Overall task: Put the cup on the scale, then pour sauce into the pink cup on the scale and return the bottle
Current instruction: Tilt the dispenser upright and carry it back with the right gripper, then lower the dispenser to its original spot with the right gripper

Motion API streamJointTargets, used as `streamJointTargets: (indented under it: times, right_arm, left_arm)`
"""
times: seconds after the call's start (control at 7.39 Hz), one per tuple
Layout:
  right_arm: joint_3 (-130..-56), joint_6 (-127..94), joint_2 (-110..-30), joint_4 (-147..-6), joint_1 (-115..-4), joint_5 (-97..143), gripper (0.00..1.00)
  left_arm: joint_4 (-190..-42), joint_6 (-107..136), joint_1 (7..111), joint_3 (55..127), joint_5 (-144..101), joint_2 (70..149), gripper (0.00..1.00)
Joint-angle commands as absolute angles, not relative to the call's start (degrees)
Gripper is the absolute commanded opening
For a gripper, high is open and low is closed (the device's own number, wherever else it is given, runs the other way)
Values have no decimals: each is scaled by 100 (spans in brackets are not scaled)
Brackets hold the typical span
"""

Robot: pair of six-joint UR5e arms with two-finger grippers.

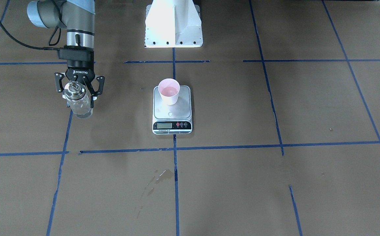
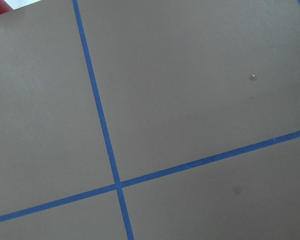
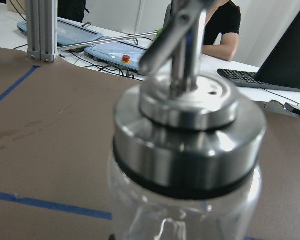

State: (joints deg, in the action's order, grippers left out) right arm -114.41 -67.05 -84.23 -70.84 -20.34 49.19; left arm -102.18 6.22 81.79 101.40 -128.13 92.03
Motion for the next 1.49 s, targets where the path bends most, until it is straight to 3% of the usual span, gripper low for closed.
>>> streamJointTargets:
  times: [0.0, 1.35]
  right_arm:
    - [-11408, -7607, -8508, -7084, -2074, 5167, 0]
    - [-10925, -8736, -8965, -7075, -1890, 5001, 0]
  left_arm:
    - [-10213, 668, 8183, 10169, -12806, 9211, 100]
    - [-10213, 835, 8191, 10222, -12797, 9193, 100]
